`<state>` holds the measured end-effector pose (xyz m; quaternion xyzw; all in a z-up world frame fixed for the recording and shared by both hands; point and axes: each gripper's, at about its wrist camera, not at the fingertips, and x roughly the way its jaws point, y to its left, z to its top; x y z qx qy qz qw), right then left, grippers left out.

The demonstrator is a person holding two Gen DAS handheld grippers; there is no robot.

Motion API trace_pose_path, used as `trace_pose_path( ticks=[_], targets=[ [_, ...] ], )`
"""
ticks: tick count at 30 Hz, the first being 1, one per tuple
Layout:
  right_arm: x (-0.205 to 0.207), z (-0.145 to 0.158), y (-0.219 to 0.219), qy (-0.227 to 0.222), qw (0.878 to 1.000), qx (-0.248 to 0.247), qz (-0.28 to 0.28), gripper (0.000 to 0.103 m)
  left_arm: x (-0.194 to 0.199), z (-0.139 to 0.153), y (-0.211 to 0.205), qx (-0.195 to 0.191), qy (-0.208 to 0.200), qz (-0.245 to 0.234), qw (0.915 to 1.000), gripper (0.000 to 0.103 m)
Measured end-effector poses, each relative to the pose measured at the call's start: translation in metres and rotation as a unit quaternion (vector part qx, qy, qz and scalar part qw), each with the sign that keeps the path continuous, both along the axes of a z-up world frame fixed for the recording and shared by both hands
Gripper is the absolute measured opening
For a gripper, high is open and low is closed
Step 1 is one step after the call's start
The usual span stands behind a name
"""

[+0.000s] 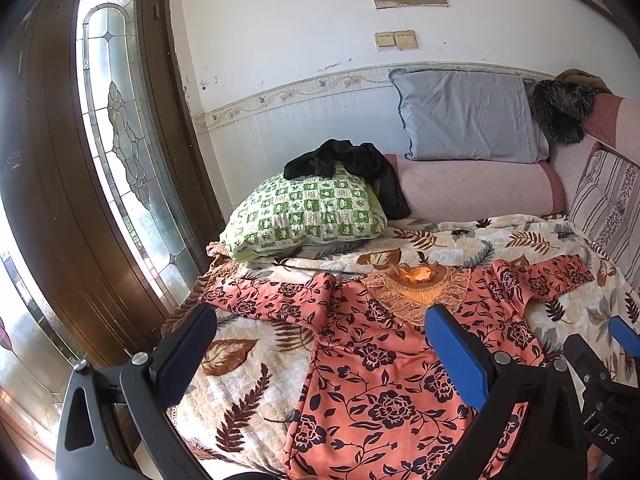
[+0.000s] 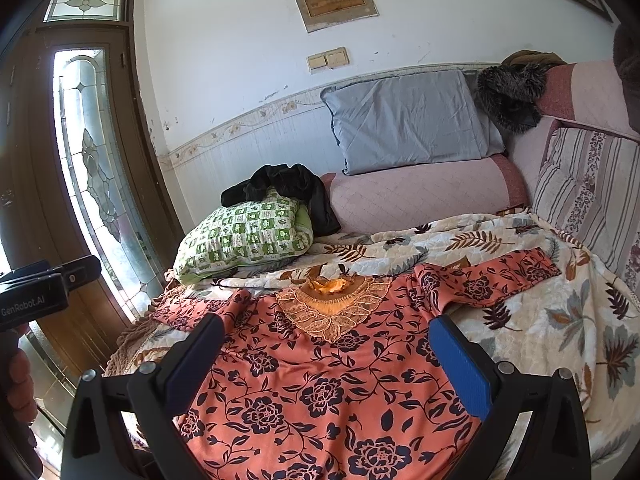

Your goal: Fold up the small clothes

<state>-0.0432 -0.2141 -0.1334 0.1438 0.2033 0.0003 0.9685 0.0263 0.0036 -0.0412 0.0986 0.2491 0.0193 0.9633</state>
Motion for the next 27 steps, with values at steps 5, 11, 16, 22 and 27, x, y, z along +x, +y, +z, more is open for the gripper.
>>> trace_pose_path(
  ticks=[5, 11, 16, 22, 27],
  targets=[
    [-0.0020, -0.0011, 0.0012, 0.000, 1.000, 0.003, -0.001, 0.103, -0.0015, 0.0001, -0.0002, 0.000, 0.000, 0.000, 1.0000, 0.103],
    [-0.0037, -0.0011, 0.0005, -0.002, 1.000, 0.004, -0.001, 0.103, -0.0032, 0.0001, -0.0018, 0.000, -0.001, 0.001, 1.0000, 0.103],
    [-0.0037, -0.0014, 0.0011, -0.002, 1.000, 0.004, -0.001, 0.103, -0.0048, 0.0002, -0.0021, 0.000, 0.000, 0.000, 1.0000, 0.103],
    [-0.0035, -0.0021, 0.0005, -0.002, 1.000, 0.004, 0.000, 0.103, -0.0063, 0.0007, -0.0015, 0.000, 0.000, 0.000, 1.0000, 0.103],
    [-0.0019, -0.0036, -0.0003, 0.003, 1.000, 0.004, 0.001, 0.103, -0.0039, 0.0009, -0.0008, 0.003, 0.004, -0.001, 1.0000, 0.103]
  ],
)
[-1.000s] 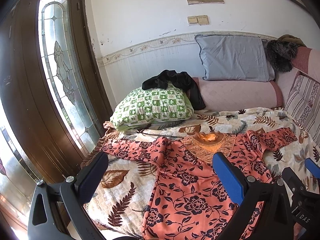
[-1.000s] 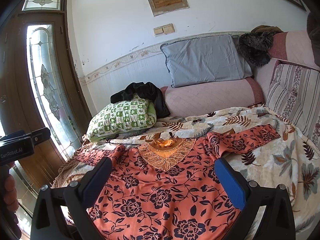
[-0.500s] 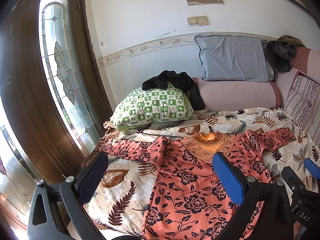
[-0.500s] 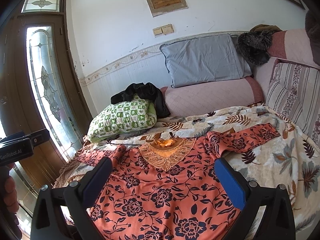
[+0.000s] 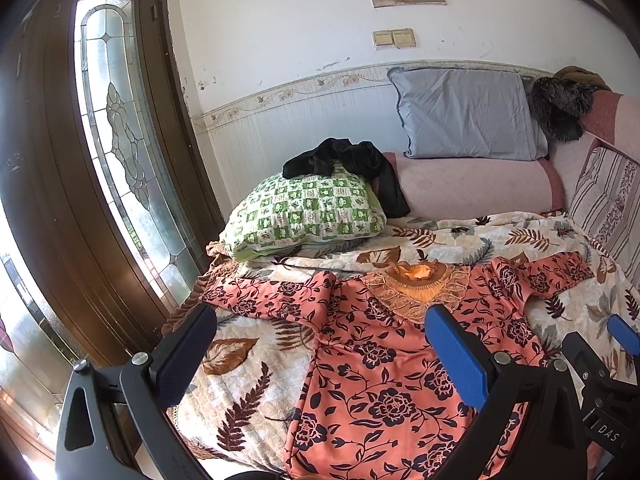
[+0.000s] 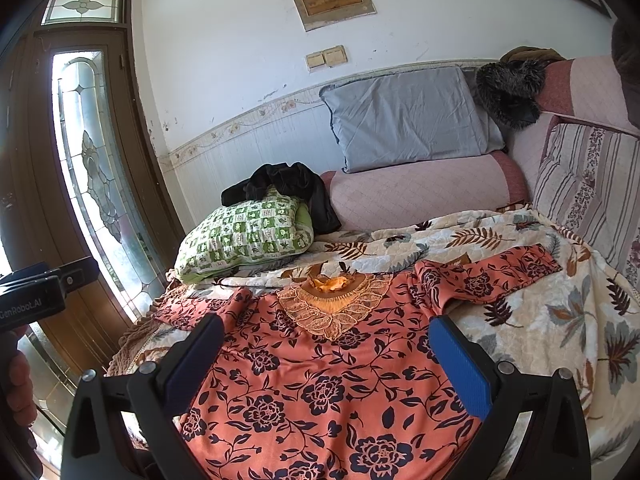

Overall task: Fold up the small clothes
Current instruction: 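Grasp the dress sleeve with the right tool and lift it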

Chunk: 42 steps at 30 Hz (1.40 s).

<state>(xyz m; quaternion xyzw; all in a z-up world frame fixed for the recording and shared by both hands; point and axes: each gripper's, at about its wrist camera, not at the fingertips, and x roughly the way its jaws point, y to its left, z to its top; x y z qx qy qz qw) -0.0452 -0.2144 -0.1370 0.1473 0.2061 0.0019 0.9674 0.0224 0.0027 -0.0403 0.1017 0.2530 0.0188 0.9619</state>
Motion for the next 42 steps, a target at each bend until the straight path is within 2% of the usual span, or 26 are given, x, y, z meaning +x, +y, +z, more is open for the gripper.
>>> trace_pose_path(
  ticks=[5, 9, 12, 16, 18, 22, 24, 26, 27, 28, 30, 33, 35, 36, 38, 39, 42],
  targets=[
    [0.007, -0.005, -0.003, 0.008, 1.000, 0.001, -0.001, 0.103, 0.011, -0.009, -0.003, 0.002, 0.015, -0.008, 0.9999, 0.103],
    [0.017, -0.017, -0.012, 0.027, 1.000, 0.007, -0.006, 0.103, 0.025, -0.048, -0.002, -0.018, 0.083, -0.031, 0.9959, 0.103],
    [0.020, -0.028, -0.026, 0.041, 0.999, 0.012, -0.017, 0.103, 0.017, -0.096, -0.004, -0.031, 0.150, -0.069, 0.9858, 0.103],
    [0.017, -0.040, -0.056, 0.048, 0.997, 0.013, -0.056, 0.103, -0.034, -0.141, -0.005, -0.113, 0.186, -0.127, 0.9678, 0.103],
    [0.019, -0.048, -0.076, 0.055, 0.995, 0.022, -0.079, 0.103, -0.053, -0.147, -0.013, -0.137, 0.192, -0.167, 0.9573, 0.103],
    [0.025, -0.064, -0.114, 0.070, 0.989, 0.054, -0.114, 0.103, -0.071, -0.139, -0.030, -0.143, 0.171, -0.227, 0.9481, 0.103],
    [0.026, -0.071, -0.128, 0.070, 0.988, 0.056, -0.125, 0.103, -0.068, -0.141, -0.040, -0.140, 0.197, -0.241, 0.9401, 0.103],
    [0.028, -0.076, -0.140, 0.069, 0.987, 0.051, -0.133, 0.103, -0.065, -0.147, -0.050, -0.139, 0.224, -0.261, 0.9284, 0.103],
    [0.029, -0.079, -0.147, 0.070, 0.987, 0.051, -0.137, 0.103, -0.063, -0.151, -0.057, -0.131, 0.233, -0.267, 0.9260, 0.103],
    [0.031, -0.082, -0.156, 0.070, 0.986, 0.056, -0.138, 0.103, -0.059, -0.154, -0.062, -0.117, 0.237, -0.267, 0.9267, 0.103],
    [0.038, -0.090, -0.177, 0.071, 0.985, 0.078, -0.135, 0.103, -0.045, -0.156, -0.072, -0.087, 0.223, -0.259, 0.9357, 0.103],
    [0.058, -0.109, -0.220, 0.084, 0.976, 0.138, -0.145, 0.103, -0.009, -0.155, -0.081, -0.035, 0.153, -0.237, 0.9589, 0.103],
    [0.076, -0.123, -0.251, 0.090, 0.968, 0.183, -0.149, 0.101, 0.030, -0.156, -0.088, -0.012, 0.110, -0.208, 0.9720, 0.103],
    [0.087, -0.132, -0.265, 0.095, 0.962, 0.205, -0.152, 0.095, 0.052, -0.157, -0.090, -0.004, 0.092, -0.187, 0.9780, 0.103],
    [0.111, -0.153, -0.296, 0.111, 0.947, 0.256, -0.160, 0.078, 0.098, -0.163, -0.092, -0.007, 0.067, -0.151, 0.9862, 0.103],
    [0.124, -0.166, -0.311, 0.117, 0.937, 0.286, -0.163, 0.065, 0.121, -0.169, -0.092, -0.013, 0.060, -0.136, 0.9888, 0.103],
    [0.158, -0.205, -0.358, 0.120, 0.905, 0.356, -0.200, 0.054, 0.184, -0.189, -0.093, -0.022, 0.056, -0.089, 0.9943, 0.103]
  ],
)
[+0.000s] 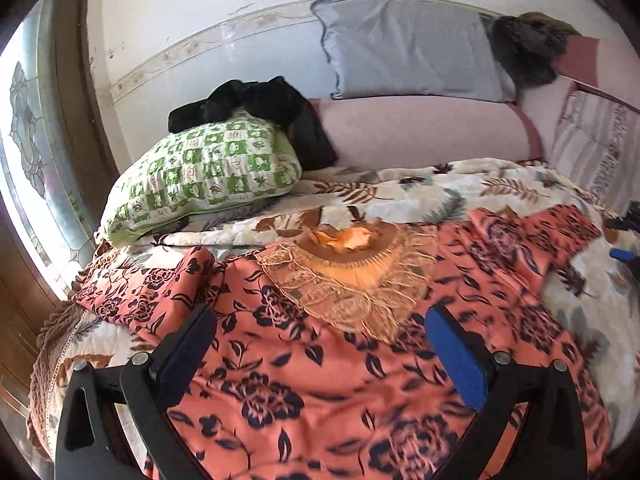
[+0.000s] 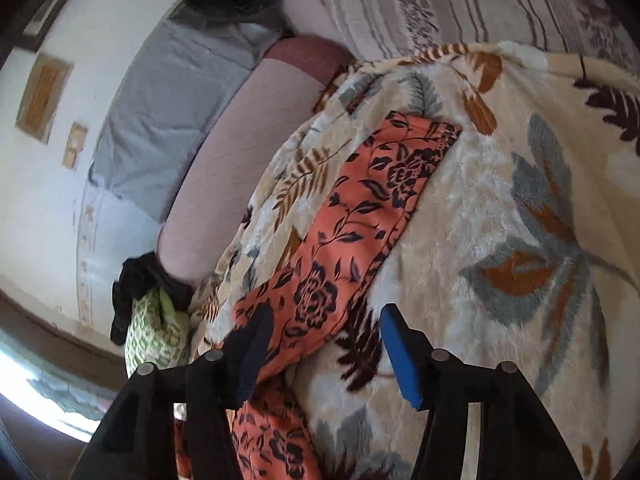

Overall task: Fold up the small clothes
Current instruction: 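Grasp the dress sleeve with the right tool and lift it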

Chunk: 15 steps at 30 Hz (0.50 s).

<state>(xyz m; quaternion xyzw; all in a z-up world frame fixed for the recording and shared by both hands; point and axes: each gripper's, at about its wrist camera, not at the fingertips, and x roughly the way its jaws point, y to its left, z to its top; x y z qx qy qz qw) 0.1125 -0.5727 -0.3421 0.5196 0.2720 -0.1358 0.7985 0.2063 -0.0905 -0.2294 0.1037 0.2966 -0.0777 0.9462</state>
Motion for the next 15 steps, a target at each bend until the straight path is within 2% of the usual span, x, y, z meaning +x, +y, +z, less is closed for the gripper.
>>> trace_pose_path(
  ticks=[2, 4, 6, 7, 12, 13, 14, 15],
  targets=[
    [0.019, -0.027, -0.029, 0.006, 0.999, 0.036, -0.038, 0.053, 0.032, -0.016, 0.003, 0.001, 0.003, 0.027, 0.9996, 0.103],
    [0.031, -0.049, -0.052, 0.023, 0.995, 0.054, -0.081, 0.052, 0.052, -0.031, 0.012, -0.006, 0.022, 0.047, 0.9986, 0.103],
    [0.042, -0.065, -0.070, 0.020, 0.992, 0.069, -0.099, 0.049, 0.066, -0.047, 0.026, -0.021, 0.043, 0.071, 0.9963, 0.103],
    [0.046, -0.068, -0.077, 0.014, 0.992, 0.071, -0.107, 0.044, 0.074, -0.052, 0.032, -0.025, 0.056, 0.084, 0.9946, 0.103],
    [0.076, -0.063, -0.094, 0.034, 0.990, 0.045, -0.129, 0.044, 0.093, -0.065, 0.050, -0.053, 0.087, 0.134, 0.9858, 0.103],
    [0.081, -0.062, -0.096, 0.037, 0.990, 0.039, -0.130, 0.041, 0.094, -0.065, 0.052, -0.062, 0.090, 0.138, 0.9844, 0.103],
    [0.085, -0.061, -0.096, 0.042, 0.990, 0.031, -0.133, 0.033, 0.095, -0.063, 0.054, -0.065, 0.091, 0.142, 0.9835, 0.103],
    [0.088, -0.059, -0.099, 0.053, 0.989, 0.023, -0.137, 0.016, 0.096, -0.062, 0.054, -0.064, 0.091, 0.146, 0.9831, 0.103]
  ],
)
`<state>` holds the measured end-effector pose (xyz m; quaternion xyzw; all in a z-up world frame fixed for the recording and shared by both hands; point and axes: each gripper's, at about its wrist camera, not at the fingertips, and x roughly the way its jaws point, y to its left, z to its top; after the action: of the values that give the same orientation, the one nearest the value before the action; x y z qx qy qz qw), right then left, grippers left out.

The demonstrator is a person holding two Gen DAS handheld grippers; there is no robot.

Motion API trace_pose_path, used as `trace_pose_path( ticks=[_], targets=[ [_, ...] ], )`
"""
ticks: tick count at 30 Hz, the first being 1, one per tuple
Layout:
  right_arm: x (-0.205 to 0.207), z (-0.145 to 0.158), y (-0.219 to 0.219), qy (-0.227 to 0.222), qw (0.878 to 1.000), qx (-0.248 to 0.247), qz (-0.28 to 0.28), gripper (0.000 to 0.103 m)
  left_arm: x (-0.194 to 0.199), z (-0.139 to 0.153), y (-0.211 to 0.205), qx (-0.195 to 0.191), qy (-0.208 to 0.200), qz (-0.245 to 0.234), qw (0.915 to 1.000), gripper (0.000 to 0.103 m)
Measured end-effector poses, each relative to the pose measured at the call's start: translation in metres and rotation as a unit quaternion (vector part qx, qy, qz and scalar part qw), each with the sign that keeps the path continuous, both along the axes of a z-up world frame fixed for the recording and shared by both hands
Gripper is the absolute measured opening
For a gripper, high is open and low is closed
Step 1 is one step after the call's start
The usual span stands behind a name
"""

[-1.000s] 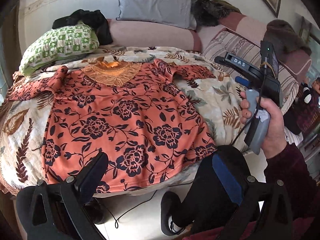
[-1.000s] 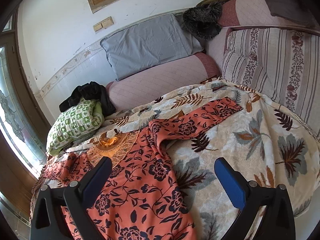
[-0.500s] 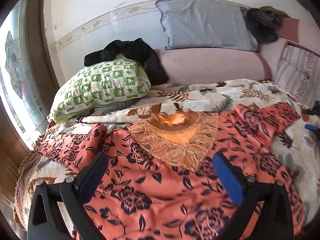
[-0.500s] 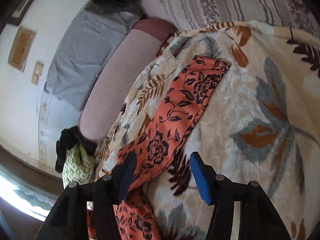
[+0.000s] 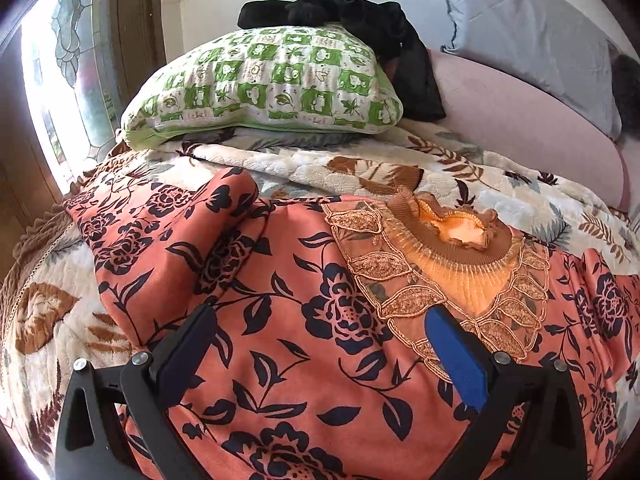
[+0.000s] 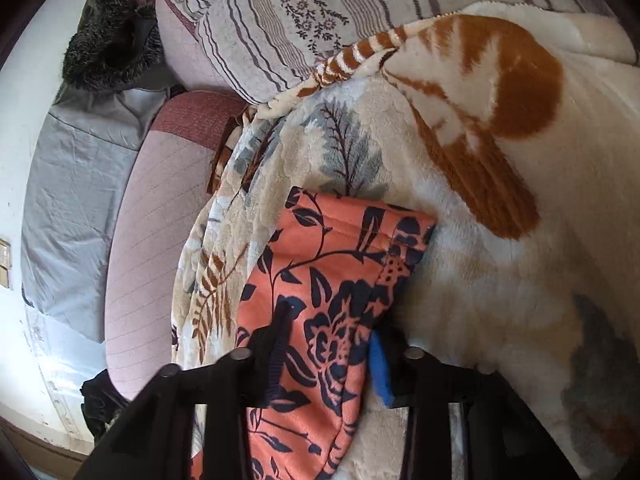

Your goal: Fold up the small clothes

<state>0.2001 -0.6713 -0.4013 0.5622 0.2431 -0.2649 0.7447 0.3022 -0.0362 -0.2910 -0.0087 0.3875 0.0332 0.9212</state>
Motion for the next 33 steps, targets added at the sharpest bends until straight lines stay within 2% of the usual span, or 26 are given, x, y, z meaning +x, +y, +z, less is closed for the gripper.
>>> trace_pose_path(
  ticks=[1, 4, 7, 10, 13, 16, 19, 22, 25, 29, 31, 33],
  targets=[
    [0.001, 0.000, -0.001, 0.010, 1.000, -0.004, 0.000, 0.007, 0.000, 0.002, 0.001, 0.001, -0.001, 0.001, 1.0000, 0.103],
    [-0.002, 0.018, 0.005, 0.007, 1.000, -0.028, 0.002, 0.006, -0.001, 0.014, 0.007, -0.001, -0.009, 0.006, 0.9999, 0.103],
    [-0.012, 0.063, 0.023, -0.031, 0.996, -0.079, 0.013, 0.006, -0.002, 0.025, 0.019, -0.003, -0.019, 0.014, 0.9997, 0.103],
    [-0.019, 0.120, 0.043, -0.085, 0.990, -0.109, 0.019, 0.006, -0.002, 0.036, 0.037, -0.006, -0.027, 0.029, 0.9992, 0.103],
    [-0.020, 0.190, 0.077, -0.135, 0.978, -0.156, 0.039, 0.006, -0.003, 0.044, 0.060, 0.003, -0.031, 0.054, 0.9980, 0.103],
    [-0.013, 0.255, 0.128, -0.177, 0.958, -0.210, 0.075, 0.006, -0.002, 0.047, 0.089, 0.006, -0.025, 0.078, 0.9966, 0.103],
    [0.016, 0.288, 0.197, -0.183, 0.944, -0.231, 0.146, 0.006, 0.001, 0.045, 0.120, 0.010, -0.011, 0.111, 0.9937, 0.103],
    [0.049, 0.283, 0.276, -0.180, 0.933, -0.217, 0.226, 0.006, 0.003, 0.042, 0.154, 0.000, 0.004, 0.143, 0.9897, 0.103],
    [0.084, 0.249, 0.358, -0.166, 0.920, -0.191, 0.299, 0.006, 0.000, 0.042, 0.185, -0.007, 0.008, 0.170, 0.9854, 0.103],
    [0.127, 0.174, 0.457, -0.106, 0.908, -0.170, 0.368, 0.007, -0.003, 0.042, 0.216, 0.005, 0.008, 0.198, 0.9802, 0.103],
    [0.143, 0.129, 0.498, -0.060, 0.901, -0.163, 0.398, 0.010, -0.003, 0.041, 0.229, 0.008, 0.013, 0.209, 0.9779, 0.103],
    [0.156, 0.082, 0.529, -0.010, 0.891, -0.126, 0.437, 0.010, -0.003, 0.041, 0.239, 0.001, 0.015, 0.214, 0.9768, 0.103]
  ],
)
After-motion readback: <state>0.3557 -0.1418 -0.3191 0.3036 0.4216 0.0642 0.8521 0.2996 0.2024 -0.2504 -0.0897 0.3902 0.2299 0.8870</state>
